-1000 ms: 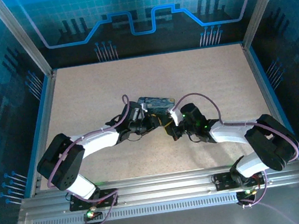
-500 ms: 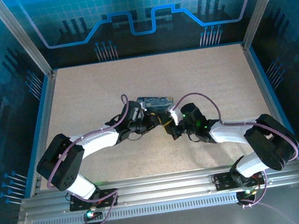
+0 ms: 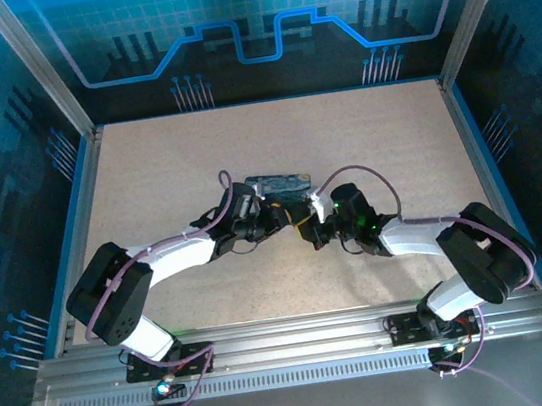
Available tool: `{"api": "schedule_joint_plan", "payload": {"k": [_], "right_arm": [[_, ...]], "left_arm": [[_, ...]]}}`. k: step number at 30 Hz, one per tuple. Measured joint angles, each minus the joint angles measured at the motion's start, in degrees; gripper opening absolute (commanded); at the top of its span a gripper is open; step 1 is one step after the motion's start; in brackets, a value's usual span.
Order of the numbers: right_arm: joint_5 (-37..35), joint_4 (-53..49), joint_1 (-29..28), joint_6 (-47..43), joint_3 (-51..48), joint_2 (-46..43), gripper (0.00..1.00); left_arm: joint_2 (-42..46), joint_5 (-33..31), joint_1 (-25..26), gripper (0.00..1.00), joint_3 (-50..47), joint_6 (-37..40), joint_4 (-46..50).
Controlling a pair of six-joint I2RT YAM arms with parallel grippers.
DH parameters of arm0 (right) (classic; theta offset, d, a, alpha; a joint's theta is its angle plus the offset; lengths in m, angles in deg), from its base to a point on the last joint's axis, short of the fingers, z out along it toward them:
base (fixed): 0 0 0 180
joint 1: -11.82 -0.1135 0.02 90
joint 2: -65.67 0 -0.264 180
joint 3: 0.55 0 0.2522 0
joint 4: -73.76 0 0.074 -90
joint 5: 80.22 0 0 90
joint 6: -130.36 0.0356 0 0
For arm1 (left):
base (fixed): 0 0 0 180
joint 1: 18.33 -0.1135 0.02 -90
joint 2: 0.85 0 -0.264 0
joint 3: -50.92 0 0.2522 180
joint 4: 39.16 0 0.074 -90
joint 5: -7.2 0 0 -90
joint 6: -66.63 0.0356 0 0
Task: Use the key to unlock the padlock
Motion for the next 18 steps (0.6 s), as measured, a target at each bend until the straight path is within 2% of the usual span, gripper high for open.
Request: {"api": "schedule_joint_plan", "payload": {"k": [7,18], "right_arm": [[2.73,0.68,1.18,0.72,0.00,0.66,0.00],[2.51,0.98,1.22,0.00,-0.17,0.76,0.00]], "left_arm": [[0.00,0.00,0.00,0.16,0.00,-0.42,-0.15],[0.00,0.00,0.00,0.16,0.09,-1.05,-0.13]]}}
